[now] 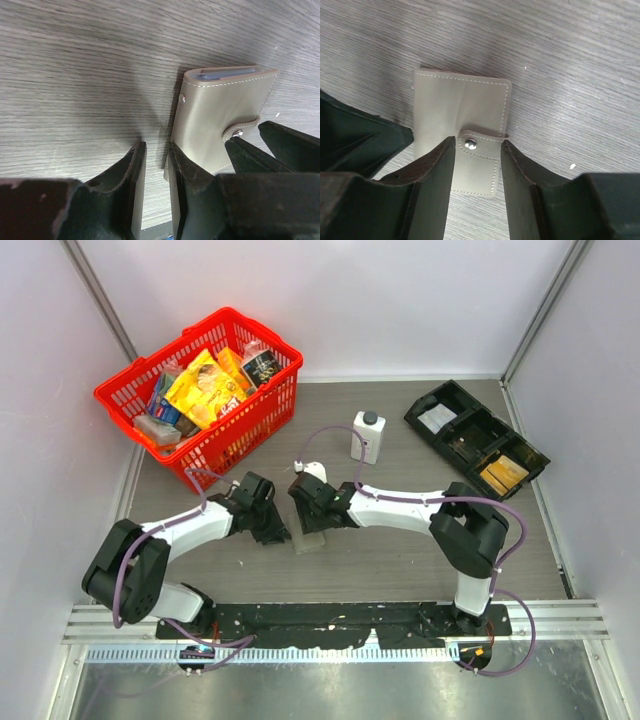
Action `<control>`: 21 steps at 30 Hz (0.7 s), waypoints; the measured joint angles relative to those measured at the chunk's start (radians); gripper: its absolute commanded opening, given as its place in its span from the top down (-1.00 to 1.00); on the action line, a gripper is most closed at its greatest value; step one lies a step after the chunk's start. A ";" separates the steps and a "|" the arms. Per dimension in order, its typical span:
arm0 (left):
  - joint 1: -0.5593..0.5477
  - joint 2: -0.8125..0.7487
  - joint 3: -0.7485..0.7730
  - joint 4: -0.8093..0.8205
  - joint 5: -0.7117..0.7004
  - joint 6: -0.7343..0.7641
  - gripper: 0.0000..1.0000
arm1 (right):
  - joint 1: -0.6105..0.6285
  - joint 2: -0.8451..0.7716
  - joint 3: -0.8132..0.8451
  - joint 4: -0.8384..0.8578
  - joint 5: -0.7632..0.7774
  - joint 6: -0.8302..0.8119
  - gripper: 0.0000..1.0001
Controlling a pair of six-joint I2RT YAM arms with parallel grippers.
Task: Take the credit cards out of the card holder
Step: Open the card holder at the center of the board.
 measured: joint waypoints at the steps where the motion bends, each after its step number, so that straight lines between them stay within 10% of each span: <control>1: 0.000 0.000 -0.002 0.004 0.002 0.000 0.44 | 0.000 0.000 0.010 -0.006 0.000 -0.004 0.07; 21: 0.000 -0.042 -0.050 0.063 0.016 -0.012 0.17 | 0.015 0.059 0.076 -0.072 0.030 -0.047 0.17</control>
